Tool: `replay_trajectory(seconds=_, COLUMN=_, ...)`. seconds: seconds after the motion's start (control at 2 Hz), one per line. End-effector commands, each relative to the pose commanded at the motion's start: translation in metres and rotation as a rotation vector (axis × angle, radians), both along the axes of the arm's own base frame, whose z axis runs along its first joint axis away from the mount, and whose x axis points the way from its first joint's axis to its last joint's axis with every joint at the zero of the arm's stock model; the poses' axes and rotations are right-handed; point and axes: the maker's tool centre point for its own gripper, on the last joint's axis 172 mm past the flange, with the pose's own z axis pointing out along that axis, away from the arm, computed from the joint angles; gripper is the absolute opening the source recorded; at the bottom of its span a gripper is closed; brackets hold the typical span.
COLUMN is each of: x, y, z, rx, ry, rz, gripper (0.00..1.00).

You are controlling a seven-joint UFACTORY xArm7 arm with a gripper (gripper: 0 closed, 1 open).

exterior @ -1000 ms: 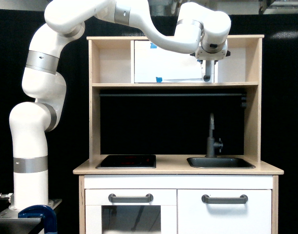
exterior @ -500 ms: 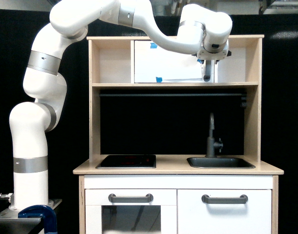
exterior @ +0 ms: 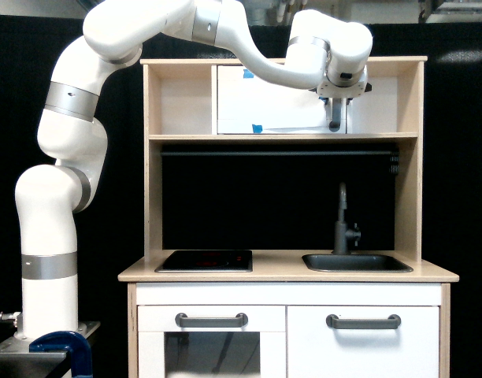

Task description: Open the oven door

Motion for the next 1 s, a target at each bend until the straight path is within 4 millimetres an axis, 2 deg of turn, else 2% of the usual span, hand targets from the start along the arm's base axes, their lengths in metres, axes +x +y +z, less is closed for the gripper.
replay_trajectory(seconds=0.5, x=0.0050, y=0.0020, z=-0.0050, rx=0.000, ry=0.000, rz=0.000, gripper=1.00)
replay_trajectory(seconds=1.0, x=0.0020, y=0.0060, z=-0.0100, rx=0.000, ry=0.000, rz=0.000, gripper=0.00)
